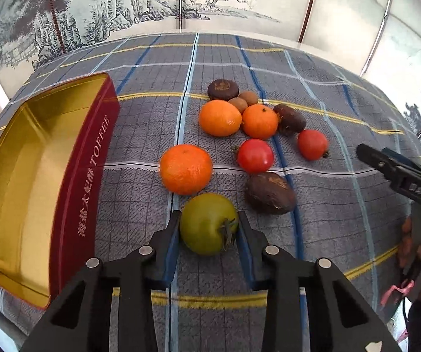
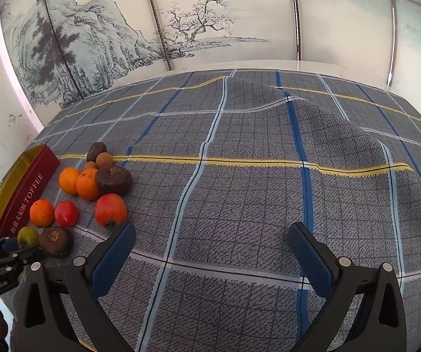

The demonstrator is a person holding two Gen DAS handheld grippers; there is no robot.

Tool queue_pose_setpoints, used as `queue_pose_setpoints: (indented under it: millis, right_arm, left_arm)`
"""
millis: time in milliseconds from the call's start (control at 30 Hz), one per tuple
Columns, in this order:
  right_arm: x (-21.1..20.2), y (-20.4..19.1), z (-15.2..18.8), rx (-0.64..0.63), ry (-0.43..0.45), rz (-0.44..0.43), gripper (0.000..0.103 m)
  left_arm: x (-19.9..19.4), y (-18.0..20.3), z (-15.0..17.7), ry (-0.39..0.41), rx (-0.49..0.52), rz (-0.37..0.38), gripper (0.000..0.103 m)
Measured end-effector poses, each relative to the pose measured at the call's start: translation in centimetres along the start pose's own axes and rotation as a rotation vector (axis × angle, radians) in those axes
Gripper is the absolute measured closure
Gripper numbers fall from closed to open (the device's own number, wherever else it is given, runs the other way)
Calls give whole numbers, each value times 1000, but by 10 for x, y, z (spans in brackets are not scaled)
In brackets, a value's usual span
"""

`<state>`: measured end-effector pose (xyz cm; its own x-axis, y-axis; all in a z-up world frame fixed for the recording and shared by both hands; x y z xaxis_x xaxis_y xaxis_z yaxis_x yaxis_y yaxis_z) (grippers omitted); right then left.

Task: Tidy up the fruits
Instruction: 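Grasp the green fruit with the left gripper, then drop the green fruit into the gold tin while the right gripper grasps the red tomato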

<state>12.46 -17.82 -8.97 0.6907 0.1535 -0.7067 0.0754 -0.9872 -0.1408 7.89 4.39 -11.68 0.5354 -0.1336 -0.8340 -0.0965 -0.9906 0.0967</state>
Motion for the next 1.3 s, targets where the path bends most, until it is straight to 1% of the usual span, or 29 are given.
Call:
queue_pose_setpoints:
  millis: [167,333,700,733,767,800,833,900,933,1000,1100,1167,1233,1300]
  right_arm:
    - [2,1,-1,2,-5,6,0]
    - [4,0,0,-1,-16,7,0]
    - [4,1,-1,-2,-8,2,0]
    - [3,0,-1,-7,2,-16,4]
    - [1,-3,-1,-14,10,-43,12]
    - [0,-7,-1,-25,12,-82,16]
    - [1,-12,0,-34,-8,-114,20]
    - [1,-26,-2,-47,-37,-168,20]
    - [0,-34,-4,-62,-32,-185,20]
    - [0,-51,-10,-117,-22,-199,20]
    - [7,-70,-14,-183,-44,-209,23]
    - [16,-78,-15,-223,-61,-185,33]
    - [25,-84,-14,-250,-81,-182,40]
    - [34,-85,-12,-260,-102,-159,47]
  left_arm:
    - [-19,-1,2,17,-16,24,72]
    - [-35,-5,0,43,-20,25,72]
    - [-58,-29,-11,94,-70,-4,72]
    - [-59,-31,-12,97,-73,-6,72]
    - [-61,-34,-13,99,-75,-9,71]
    - [-63,-36,-14,103,-75,-13,71]
    - [-64,-38,-14,106,-73,-15,71]
    - [-67,-40,-16,112,-70,-24,71]
    - [-68,-43,-16,115,-73,-26,71]
    - [-70,-47,-17,117,-78,-30,71]
    - [-72,-53,-18,123,-84,-38,71]
    - [-74,-59,-19,127,-86,-49,71]
    - [-75,-63,-20,128,-89,-59,71]
    - [-76,-70,-23,130,-91,-71,71]
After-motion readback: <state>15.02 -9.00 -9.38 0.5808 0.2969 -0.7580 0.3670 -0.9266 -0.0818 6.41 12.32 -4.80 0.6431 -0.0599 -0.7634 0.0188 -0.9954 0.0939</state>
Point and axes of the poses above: each gripper's, at about its wrist camera, not at the fingertips, and x roughly the way its jaws point, y to its right, z to its underside, the point moved 5 cm from there along x, roughly the way its jaws point, and after that the axes turned 2 degrees about z, right-handed, at the moved point
